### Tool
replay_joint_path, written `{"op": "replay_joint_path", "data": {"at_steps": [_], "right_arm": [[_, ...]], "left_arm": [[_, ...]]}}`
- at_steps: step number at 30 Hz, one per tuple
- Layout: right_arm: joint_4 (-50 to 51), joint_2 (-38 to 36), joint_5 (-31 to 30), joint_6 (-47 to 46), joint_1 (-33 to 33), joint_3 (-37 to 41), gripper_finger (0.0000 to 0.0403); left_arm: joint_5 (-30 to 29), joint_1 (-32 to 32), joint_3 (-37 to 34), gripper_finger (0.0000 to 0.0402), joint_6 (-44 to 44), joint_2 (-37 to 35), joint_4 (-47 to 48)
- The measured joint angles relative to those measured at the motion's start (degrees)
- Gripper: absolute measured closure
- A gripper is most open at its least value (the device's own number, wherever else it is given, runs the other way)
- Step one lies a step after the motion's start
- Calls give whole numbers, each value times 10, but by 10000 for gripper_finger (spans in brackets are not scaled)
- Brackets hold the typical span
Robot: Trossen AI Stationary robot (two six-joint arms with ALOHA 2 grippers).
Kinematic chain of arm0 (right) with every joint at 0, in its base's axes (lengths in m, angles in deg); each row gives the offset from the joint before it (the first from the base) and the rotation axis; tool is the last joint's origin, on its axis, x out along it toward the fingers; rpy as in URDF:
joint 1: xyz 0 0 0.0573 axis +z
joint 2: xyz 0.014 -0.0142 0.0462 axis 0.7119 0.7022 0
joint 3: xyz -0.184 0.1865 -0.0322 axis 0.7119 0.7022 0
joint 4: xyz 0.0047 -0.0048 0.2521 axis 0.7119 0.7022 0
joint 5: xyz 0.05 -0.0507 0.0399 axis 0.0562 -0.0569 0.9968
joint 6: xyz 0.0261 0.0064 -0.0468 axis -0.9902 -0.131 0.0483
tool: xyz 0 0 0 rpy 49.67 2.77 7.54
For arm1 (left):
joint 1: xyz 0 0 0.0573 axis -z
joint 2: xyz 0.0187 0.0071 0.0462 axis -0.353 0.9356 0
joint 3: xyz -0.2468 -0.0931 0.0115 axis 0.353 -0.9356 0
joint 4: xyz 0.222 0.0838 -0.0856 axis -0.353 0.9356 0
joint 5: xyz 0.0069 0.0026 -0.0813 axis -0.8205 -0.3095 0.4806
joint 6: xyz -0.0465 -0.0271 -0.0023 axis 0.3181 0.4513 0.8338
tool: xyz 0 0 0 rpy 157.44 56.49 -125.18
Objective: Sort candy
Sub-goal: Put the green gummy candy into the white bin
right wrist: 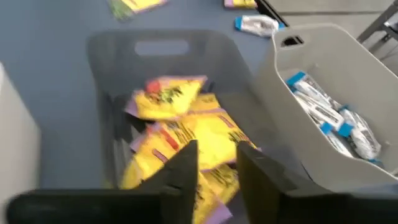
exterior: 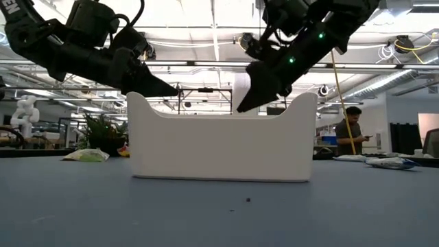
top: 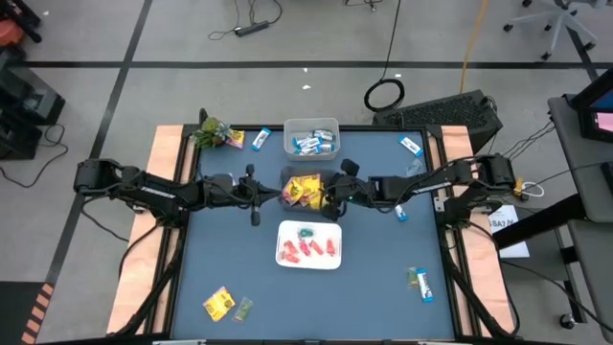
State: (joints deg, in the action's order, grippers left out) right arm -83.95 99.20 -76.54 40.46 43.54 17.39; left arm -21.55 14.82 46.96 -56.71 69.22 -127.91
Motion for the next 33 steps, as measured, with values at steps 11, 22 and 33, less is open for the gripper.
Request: {"op": "replay_joint_path", "data": {"at_steps": [11,22,33], "right_arm": [[-3,-52,-75,106,30,1,401],[-175,-172,-47,58,34,210,403],[-365,-246,-45,45,77,394,403]], "left_arm": [[1,0,0,399,10,0,11],[0,0,0,399,13,0,21],[3,6,45,399,11,-25,162]]}}
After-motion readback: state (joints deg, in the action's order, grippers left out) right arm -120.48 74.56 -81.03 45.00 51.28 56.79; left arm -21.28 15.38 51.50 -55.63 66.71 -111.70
